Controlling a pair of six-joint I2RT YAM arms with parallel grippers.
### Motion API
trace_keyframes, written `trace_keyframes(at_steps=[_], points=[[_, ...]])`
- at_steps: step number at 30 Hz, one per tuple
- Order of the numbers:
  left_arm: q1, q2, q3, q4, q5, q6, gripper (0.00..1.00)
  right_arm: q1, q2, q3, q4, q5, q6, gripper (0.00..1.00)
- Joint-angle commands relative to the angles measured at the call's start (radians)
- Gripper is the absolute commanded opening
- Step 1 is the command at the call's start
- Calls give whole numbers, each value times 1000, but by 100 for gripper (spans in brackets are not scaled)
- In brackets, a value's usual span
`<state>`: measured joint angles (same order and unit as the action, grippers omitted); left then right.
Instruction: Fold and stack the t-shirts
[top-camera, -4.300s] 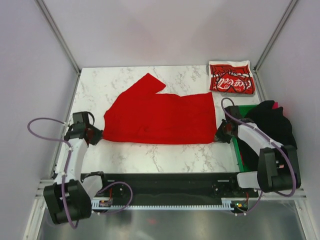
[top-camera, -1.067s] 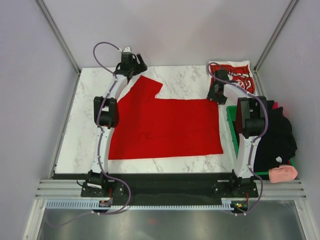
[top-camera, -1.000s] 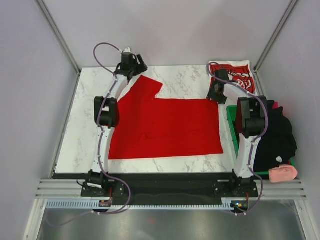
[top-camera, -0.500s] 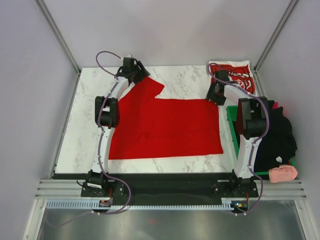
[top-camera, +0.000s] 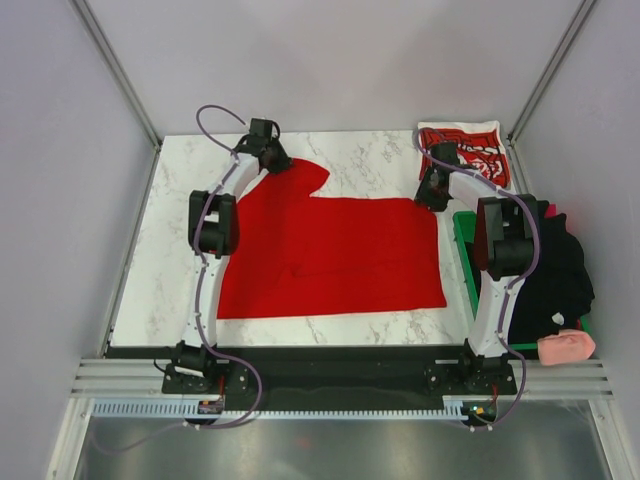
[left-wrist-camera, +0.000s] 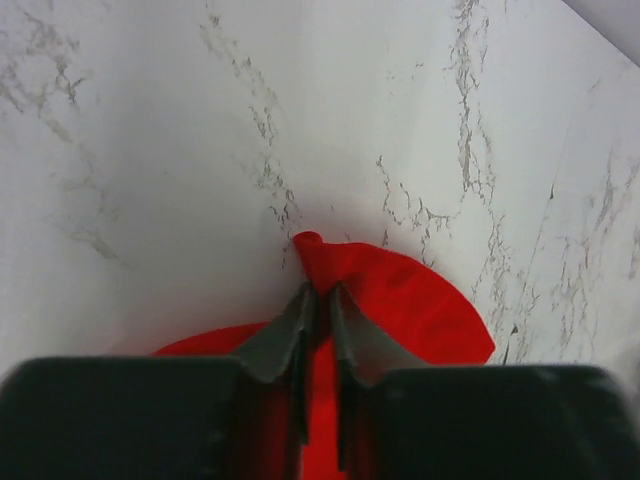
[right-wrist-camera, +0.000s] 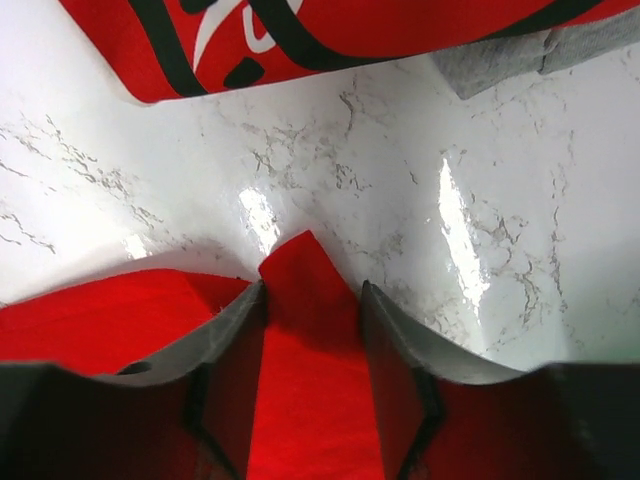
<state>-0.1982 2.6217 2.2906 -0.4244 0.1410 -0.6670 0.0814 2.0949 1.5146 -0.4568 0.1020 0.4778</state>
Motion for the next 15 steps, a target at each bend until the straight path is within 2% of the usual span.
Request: trace_keyframes(at_steps=[1, 2, 4, 7, 13, 15], points=[[-7, 66, 66, -99, -9, 4, 9, 4, 17, -31, -28, -28, 16, 45], [-7, 69, 70, -99, -17, 1, 6, 3, 17, -33, -28, -27, 16, 35], [-6, 67, 84, -96, -27, 3, 2, 3, 19, -33, -26, -18, 15, 28], [-7, 60, 99, -93, -38, 18, 2, 1, 30, -25, -26, -13, 16, 14], [0, 12, 101, -80, -52, 43, 2, -5, 50, 19, -36, -13, 21, 10], [2, -24, 96, -79, -50, 53, 2, -6, 54, 41, -46, -1, 13, 12]])
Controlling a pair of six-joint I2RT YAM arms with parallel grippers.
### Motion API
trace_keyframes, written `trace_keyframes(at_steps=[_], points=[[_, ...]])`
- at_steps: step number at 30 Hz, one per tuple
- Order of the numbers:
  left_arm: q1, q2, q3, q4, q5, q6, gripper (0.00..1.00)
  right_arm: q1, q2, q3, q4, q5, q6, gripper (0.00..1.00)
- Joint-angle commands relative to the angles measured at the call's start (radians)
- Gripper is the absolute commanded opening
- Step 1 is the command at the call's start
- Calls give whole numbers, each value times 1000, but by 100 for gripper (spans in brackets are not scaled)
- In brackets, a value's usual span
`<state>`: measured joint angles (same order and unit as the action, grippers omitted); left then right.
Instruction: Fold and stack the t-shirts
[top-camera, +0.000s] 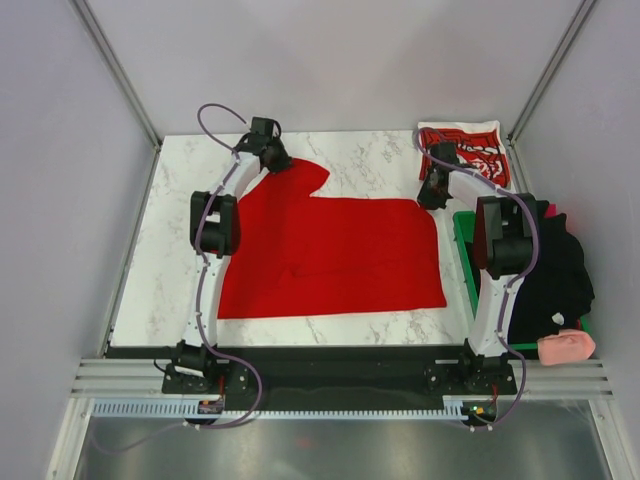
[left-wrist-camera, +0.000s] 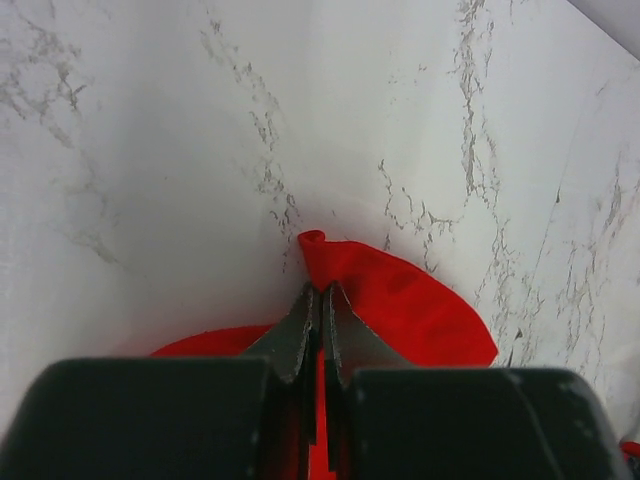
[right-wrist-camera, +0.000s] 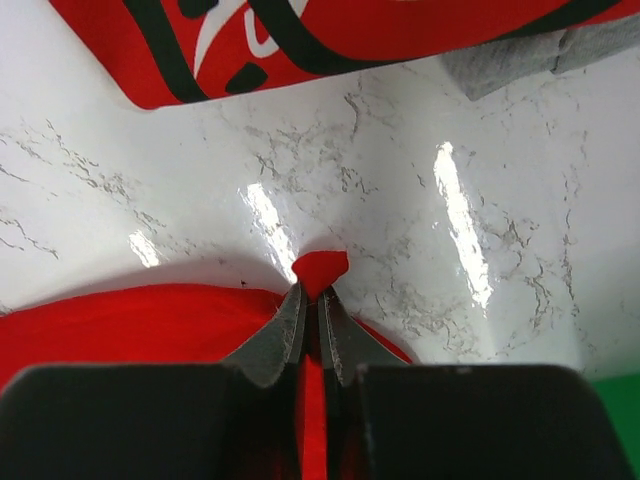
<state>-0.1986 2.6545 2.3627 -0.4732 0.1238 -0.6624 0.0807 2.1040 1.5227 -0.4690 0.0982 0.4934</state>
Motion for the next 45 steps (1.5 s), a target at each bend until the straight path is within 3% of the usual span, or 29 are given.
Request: trace_keyframes(at_steps=[1, 4, 6, 8, 19, 29, 35, 45], points=[[2, -73, 21, -30, -35, 56, 2, -6, 45, 37, -37, 14, -7, 12], [4, -152, -9, -31, -38, 79, 2, -9, 45, 54, -39, 29, -24, 9], [4, -206, -58, -30, -49, 99, 2, -9, 44, 68, -46, 23, -32, 0], [4, -312, -110, -30, -78, 119, 2, -9, 34, 73, -52, 14, -38, 0], [5, -973, -742, -24, -265, 204, 2, -7, -93, -62, 64, -11, -113, 0], [4, -1476, -1239, -34, -274, 170, 2, -6, -257, -153, 150, -65, -124, 0], [4, -1700, -1404, -74, -316, 138, 2, -6, -438, -315, 227, -64, -119, 0], [2, -1898, -1491, -185, -378, 60, 3, -2, -594, -510, 263, -48, -79, 0]])
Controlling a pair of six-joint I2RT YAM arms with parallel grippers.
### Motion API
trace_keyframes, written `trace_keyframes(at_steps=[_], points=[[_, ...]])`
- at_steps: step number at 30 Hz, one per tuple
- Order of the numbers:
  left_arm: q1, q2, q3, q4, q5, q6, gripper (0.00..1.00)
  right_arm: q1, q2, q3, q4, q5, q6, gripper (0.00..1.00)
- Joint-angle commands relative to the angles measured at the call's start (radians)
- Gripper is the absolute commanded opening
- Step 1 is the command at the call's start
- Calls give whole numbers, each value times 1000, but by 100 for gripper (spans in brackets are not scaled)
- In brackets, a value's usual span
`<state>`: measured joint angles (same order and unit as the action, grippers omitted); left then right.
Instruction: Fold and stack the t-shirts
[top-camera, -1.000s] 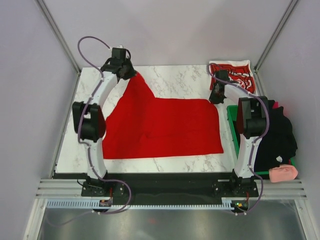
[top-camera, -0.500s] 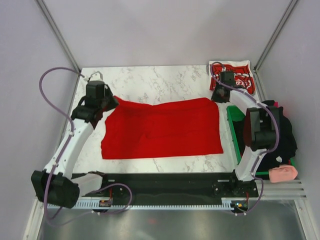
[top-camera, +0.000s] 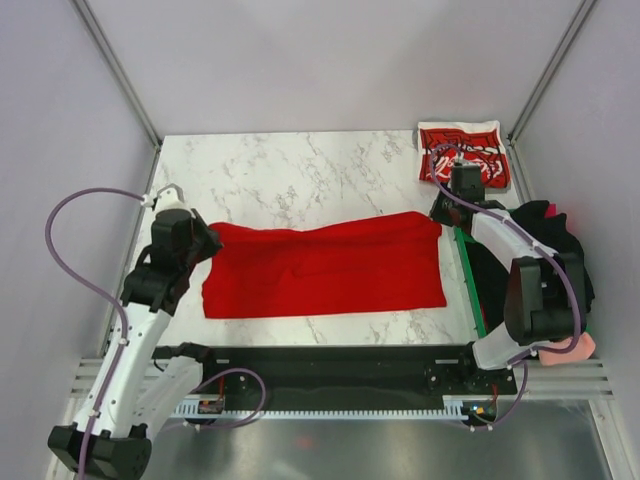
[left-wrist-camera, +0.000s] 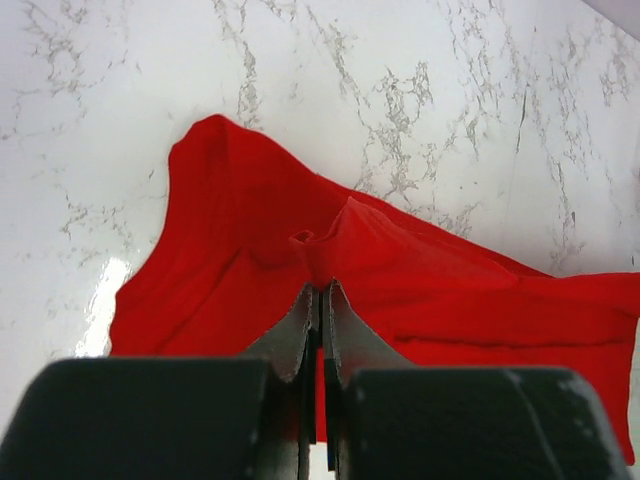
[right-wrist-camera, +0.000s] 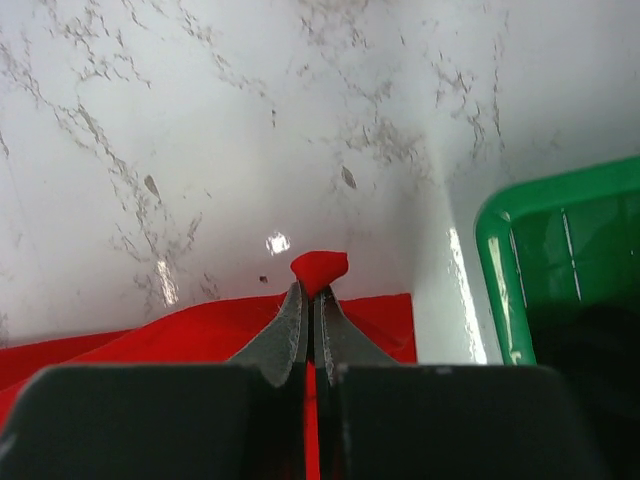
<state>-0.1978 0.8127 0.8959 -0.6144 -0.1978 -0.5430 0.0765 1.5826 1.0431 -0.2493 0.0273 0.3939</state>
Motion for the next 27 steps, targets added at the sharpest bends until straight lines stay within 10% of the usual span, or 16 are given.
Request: trace_keyframes(at_steps=[1, 7, 8, 9, 10, 11, 17, 27], points=[[3, -73, -53, -51, -57, -90, 4, 2, -84, -57, 50, 16, 29, 0], [3, -289, -198, -133, -75, -271, 19, 2, -275, -292, 135, 98, 178, 19], [3, -323, -218, -134, -75, -293, 28, 2, -389, -351, 168, 140, 206, 40], [3, -399, -238, -134, -68, -331, 39, 2, -438, -442, 195, 144, 245, 94], [3, -429, -271, -134, -63, -345, 54, 2, -476, -471, 211, 148, 255, 98], [3, -460, -284, -128, -57, -356, 98, 3, -507, -485, 231, 146, 263, 98], [3, -439, -330, -42, -29, -334, 99, 74, -348, -315, 165, 39, 244, 98], [-28, 89, -377, 192, 28, -390, 88, 305, -105, -262, 111, 103, 210, 98]])
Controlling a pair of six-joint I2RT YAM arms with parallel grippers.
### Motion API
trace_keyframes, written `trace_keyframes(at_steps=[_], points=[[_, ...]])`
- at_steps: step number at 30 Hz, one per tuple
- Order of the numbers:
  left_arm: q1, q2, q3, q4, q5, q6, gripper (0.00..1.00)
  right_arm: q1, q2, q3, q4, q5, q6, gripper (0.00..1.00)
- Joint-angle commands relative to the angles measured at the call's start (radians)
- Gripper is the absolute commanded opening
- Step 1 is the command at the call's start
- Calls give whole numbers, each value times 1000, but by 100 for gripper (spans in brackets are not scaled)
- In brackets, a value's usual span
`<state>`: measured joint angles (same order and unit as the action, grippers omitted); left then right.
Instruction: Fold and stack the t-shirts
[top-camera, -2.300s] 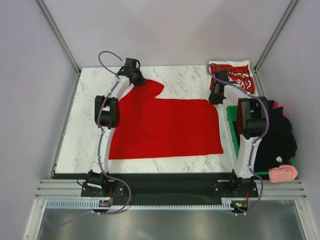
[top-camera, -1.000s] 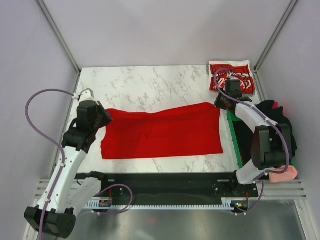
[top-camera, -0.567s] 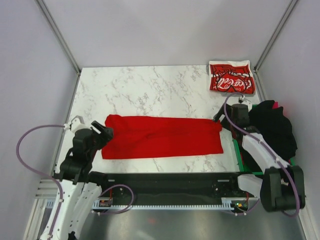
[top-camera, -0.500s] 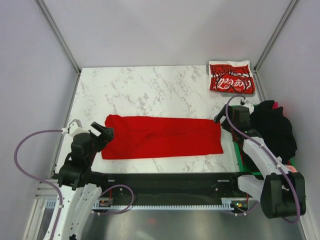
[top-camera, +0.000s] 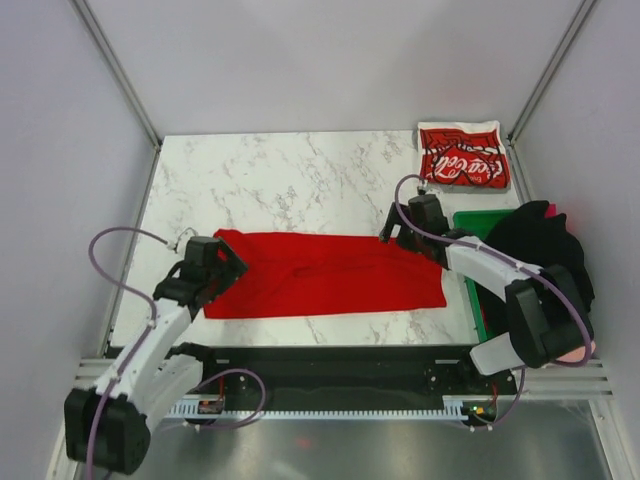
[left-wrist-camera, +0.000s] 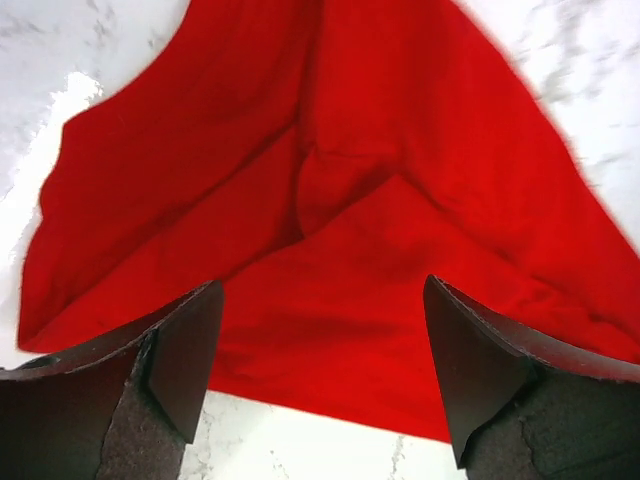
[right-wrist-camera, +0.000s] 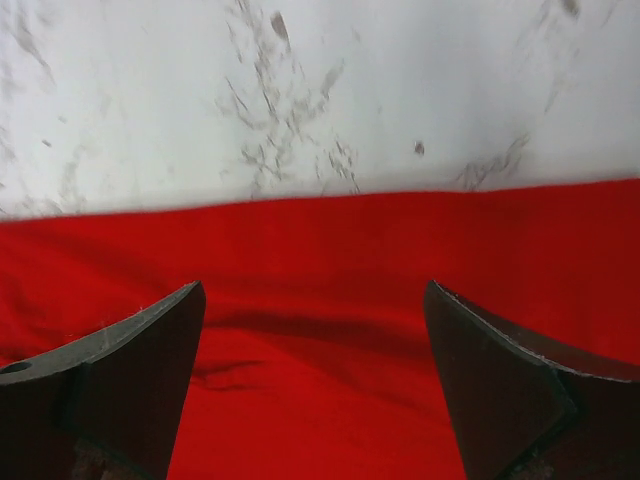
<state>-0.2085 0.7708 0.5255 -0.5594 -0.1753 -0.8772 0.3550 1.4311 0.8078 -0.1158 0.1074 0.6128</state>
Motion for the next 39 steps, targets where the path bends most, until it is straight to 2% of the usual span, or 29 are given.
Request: trace_keyframes(at_steps=[1, 6, 8, 11, 12, 14, 15, 17, 18, 19, 20, 21, 22, 23, 24, 25, 26, 29, 30, 31, 32, 36, 37, 39], points=[[-25, 181, 4, 156, 10, -58, 88, 45, 61, -39, -24, 26, -5, 97], [-37, 535, 86, 240, 17, -68, 87, 93, 120, -120, -27, 32, 56, 97], [-37, 603, 100, 306, 17, -66, 87, 111, 120, -146, -31, 25, 96, 97], [-37, 743, 200, 317, -7, -51, 87, 172, 129, -200, -31, -20, 212, 97], [-37, 784, 275, 313, -12, -43, 87, 200, 135, -228, -31, -46, 266, 97], [-37, 913, 370, 302, -26, -37, 87, 341, 149, -257, -16, -78, 439, 98], [-37, 1011, 487, 293, -29, -28, 87, 490, 149, -253, -15, -74, 549, 98], [-38, 1143, 633, 253, -20, -16, 87, 652, 153, -207, -25, -55, 623, 98], [-40, 1209, 821, 228, -6, 6, 87, 729, 158, -102, -53, -35, 636, 98], [-51, 1295, 935, 193, 14, 26, 87, 853, 178, -29, -135, 9, 631, 98], [-60, 1443, 1056, 140, 81, 85, 87, 901, 190, 123, -183, 32, 578, 98], [-75, 1531, 1346, 77, 115, 130, 87, 936, 201, 193, -226, 53, 533, 98], [-118, 1612, 1536, -9, 122, 176, 88, 984, 215, 258, -363, 87, 513, 98], [-143, 1689, 1735, -96, 105, 222, 89, 992, 213, 308, -424, 160, 496, 98], [-160, 1826, 2091, -226, 106, 291, 91, 993, 206, 358, -461, 181, 490, 98], [-173, 1852, 2196, -238, 121, 303, 95, 984, 174, 367, -508, 210, 484, 98], [-169, 1845, 2231, -226, 163, 299, 97, 977, 157, 378, -530, 260, 481, 98], [-128, 1615, 1961, -65, 204, 247, 99, 938, 94, 380, -555, 314, 438, 98], [-117, 1557, 1812, -28, 215, 241, 99, 923, 85, 389, -556, 334, 403, 98], [-94, 1458, 1767, -2, 217, 244, 99, 888, 78, 392, -555, 339, 386, 98], [-82, 1423, 1740, -5, 220, 248, 99, 865, 81, 399, -555, 339, 369, 98], [-11, 1241, 1580, -11, 289, 233, 99, 727, 130, 450, -484, 226, 260, 98], [15, 1172, 1558, -10, 301, 237, 99, 675, 156, 458, -429, 151, 228, 98], [40, 1107, 1495, -16, 319, 262, 99, 625, 198, 502, -418, 114, 220, 98]])
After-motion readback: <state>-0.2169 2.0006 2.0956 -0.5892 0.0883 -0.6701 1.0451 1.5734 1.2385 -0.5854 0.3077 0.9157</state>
